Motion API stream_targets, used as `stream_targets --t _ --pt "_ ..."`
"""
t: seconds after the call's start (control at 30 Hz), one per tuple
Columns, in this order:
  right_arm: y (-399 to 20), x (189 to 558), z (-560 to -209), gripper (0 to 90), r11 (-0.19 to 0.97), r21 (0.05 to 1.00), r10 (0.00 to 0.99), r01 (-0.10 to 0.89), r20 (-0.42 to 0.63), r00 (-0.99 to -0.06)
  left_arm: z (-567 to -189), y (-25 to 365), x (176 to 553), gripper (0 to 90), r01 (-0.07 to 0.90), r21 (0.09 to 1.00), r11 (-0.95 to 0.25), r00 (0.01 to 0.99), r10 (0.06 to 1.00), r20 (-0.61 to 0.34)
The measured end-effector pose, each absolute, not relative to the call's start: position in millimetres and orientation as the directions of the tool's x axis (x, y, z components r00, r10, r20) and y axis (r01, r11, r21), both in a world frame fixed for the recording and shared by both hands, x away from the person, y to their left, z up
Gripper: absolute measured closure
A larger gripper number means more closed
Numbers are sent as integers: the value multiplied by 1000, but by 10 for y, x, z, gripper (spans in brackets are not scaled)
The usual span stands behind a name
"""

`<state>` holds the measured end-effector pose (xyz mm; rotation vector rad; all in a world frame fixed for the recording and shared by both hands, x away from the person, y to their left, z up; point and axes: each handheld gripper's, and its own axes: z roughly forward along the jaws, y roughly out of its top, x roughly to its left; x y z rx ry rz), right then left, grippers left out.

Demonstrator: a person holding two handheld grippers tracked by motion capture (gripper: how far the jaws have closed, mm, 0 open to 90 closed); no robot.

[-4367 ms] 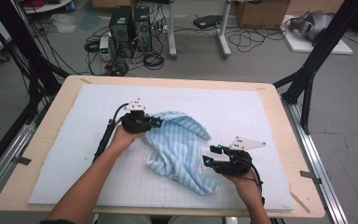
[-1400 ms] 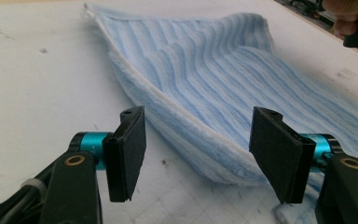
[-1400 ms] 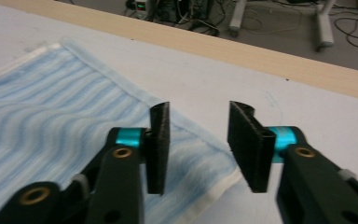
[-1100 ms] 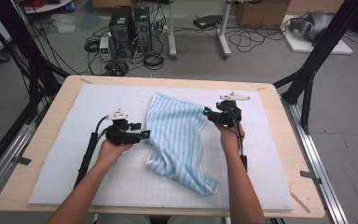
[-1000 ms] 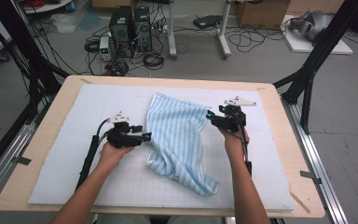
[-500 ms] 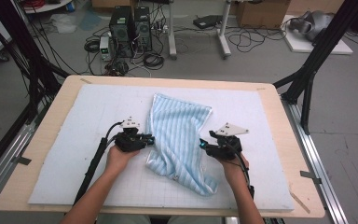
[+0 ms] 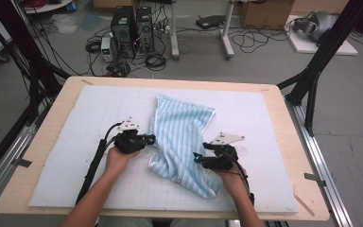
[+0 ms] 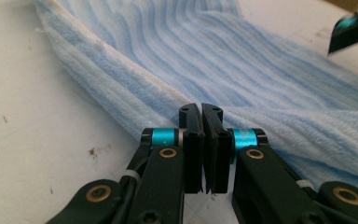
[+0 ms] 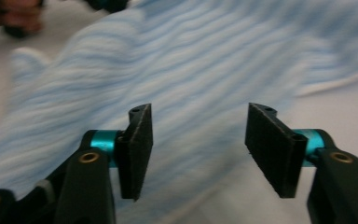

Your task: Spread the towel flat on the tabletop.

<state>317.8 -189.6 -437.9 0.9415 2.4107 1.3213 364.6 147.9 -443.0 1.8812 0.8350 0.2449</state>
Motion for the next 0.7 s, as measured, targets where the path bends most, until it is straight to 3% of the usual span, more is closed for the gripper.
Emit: stream_targets --t 0.1,0.17,0.27,0.3,0.47,0.7 --pt "-1781 3170 -4422 408 447 800 593 401 70 -802 -4430 1521 3648 867 440 873 -212 727 655 -208" --pt "-1722 3182 -4471 530 511 755 607 410 20 -794 -4441 1540 3648 868 447 868 -216 721 662 -207" --pt "-1733 3190 -4471 779 517 754 614 406 5 -790 -4446 1583 3623 868 444 869 -218 720 664 -201" --pt "-1735 3178 -4459 822 522 756 610 396 -6 -792 -4445 1604 3617 869 442 871 -213 719 664 -203" --pt "-1774 3184 -4349 847 473 808 618 350 -22 -786 -4406 1728 3628 868 423 892 -159 686 700 -200" --pt "-1798 3412 -4267 850 406 838 680 365 -10 -733 -4364 1832 3796 868 430 900 -67 629 737 -245"
